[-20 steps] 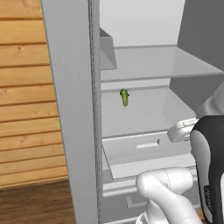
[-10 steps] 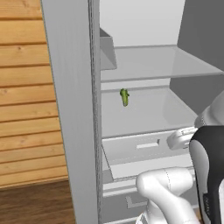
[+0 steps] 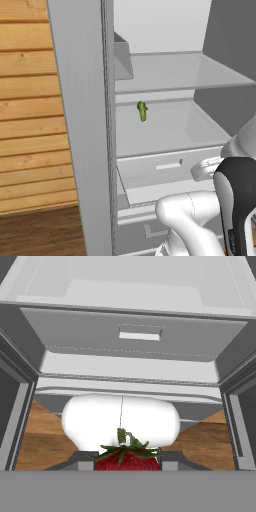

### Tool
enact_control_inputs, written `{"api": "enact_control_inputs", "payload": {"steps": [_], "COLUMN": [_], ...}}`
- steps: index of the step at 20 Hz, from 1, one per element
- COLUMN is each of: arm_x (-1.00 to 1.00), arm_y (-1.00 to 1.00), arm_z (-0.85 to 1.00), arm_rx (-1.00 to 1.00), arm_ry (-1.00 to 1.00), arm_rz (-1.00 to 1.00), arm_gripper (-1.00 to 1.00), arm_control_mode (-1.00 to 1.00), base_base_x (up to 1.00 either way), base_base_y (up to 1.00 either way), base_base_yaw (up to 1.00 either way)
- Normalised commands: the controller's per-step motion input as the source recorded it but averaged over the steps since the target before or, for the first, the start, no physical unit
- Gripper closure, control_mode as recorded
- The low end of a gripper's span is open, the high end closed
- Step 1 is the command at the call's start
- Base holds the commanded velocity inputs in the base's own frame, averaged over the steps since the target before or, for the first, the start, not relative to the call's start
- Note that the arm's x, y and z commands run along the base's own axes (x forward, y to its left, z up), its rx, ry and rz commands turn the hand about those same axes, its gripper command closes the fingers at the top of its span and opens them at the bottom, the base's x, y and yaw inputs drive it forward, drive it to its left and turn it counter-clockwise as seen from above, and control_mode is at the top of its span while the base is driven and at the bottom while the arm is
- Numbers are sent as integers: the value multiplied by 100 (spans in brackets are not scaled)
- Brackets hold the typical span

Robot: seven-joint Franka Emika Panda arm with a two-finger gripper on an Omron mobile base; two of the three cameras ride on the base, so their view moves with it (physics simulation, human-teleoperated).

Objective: Take the strawberry from the fridge and place it on top of the pancake, located on the dining counter.

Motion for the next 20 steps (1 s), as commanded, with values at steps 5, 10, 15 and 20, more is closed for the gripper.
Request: {"api": "enact_control_inputs", "payload": {"steps": [5,10,15,20], "arm_x": [0,0,0,0], "arm_y": [0,0,0,0], "arm_z": [0,0,0,0], "arm_rx": [0,0,0,0], "arm_ry": [0,0,0,0], "arm_rz": [0,0,0,0], "arm_gripper": [100,100,100,100], "arm_control_mode": [-100,-100,100,100], "base_base_x": [0,0,0,-47], "base_base_y": [0,0,0,-28], "base_base_yaw": [0,0,0,2]}}
